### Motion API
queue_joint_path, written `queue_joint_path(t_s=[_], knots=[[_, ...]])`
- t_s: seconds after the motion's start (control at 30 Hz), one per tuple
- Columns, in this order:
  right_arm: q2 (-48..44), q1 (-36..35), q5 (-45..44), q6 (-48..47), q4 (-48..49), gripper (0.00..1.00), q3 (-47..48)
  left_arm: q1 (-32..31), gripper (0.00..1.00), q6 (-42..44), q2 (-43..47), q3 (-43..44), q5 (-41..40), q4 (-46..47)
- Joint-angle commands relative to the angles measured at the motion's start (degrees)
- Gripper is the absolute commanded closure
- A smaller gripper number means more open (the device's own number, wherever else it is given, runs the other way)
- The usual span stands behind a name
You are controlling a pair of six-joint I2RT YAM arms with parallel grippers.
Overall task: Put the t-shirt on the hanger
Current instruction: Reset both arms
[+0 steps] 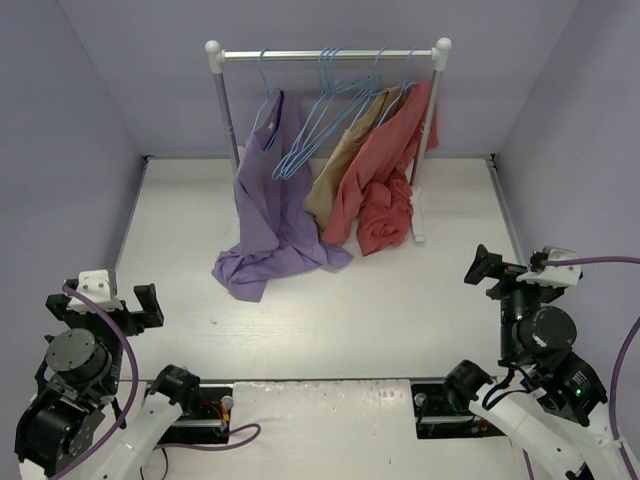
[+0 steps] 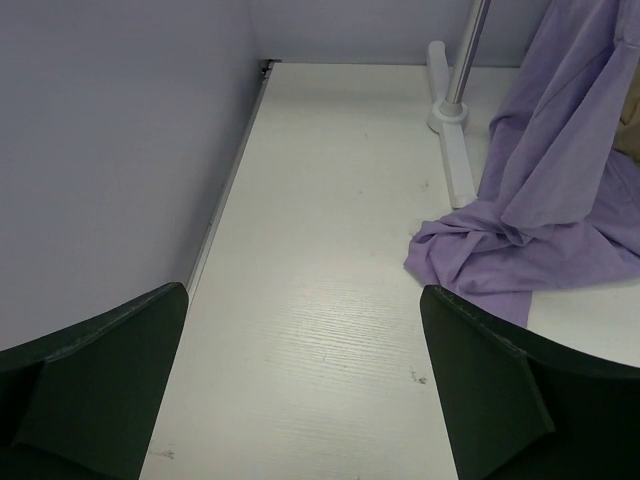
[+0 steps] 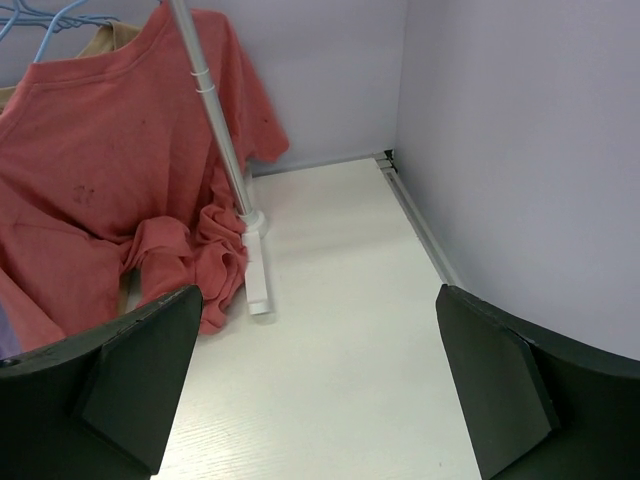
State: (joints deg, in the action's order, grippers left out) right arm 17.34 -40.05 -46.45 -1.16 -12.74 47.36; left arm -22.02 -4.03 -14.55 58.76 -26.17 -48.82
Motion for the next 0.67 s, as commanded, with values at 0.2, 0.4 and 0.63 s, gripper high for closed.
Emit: queue_joint_path(t_s=[0.2, 0.4, 0.63], knots=[[-0.1, 0.3, -3.1, 2.0, 2.6, 0.0, -1.1, 0.0, 0.03, -2.8, -1.4, -1.8, -1.4, 2.8], [0.4, 0.3, -3.0, 2.4, 2.6, 0.0, -1.0, 0.0, 0.03, -2.8, -1.7, -2.3, -1.0, 2.7], [0.4, 0.2, -3.6, 2.6, 2.6, 0.0, -1.0, 0.0, 0.03, -2.6, -2.1, -2.4, -0.5, 2.5]])
